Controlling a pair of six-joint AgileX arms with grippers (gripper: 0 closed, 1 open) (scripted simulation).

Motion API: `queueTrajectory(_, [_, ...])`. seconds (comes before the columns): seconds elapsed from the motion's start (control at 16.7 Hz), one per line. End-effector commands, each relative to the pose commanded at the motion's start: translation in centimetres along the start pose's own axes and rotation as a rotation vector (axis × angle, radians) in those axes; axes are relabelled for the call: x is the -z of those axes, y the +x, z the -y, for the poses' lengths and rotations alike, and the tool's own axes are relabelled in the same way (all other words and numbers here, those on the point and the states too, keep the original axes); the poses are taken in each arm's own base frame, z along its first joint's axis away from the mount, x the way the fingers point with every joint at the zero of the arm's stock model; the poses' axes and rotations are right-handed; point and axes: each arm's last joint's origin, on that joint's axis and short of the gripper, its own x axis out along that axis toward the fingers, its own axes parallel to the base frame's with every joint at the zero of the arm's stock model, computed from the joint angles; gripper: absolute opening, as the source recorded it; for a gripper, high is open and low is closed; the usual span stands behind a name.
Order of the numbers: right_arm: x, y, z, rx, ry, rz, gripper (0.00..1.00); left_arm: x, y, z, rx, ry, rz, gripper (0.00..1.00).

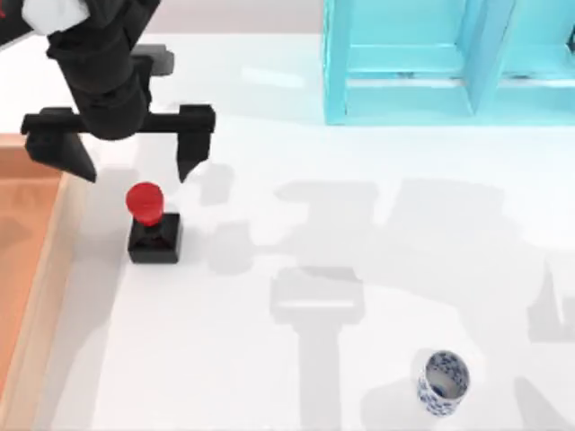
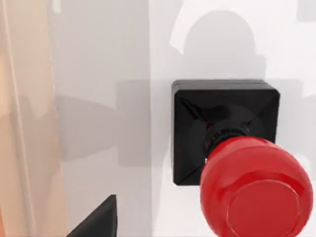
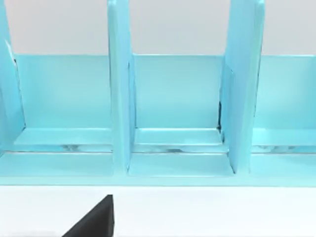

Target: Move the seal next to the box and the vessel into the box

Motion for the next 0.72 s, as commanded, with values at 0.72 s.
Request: queueTrajectory(0.72, [0.0, 0.0, 0.0, 0.0, 0.0, 0.0, 1.0, -0.4, -8.6, -0.2, 0.004, -0.002, 0.01, 1.0])
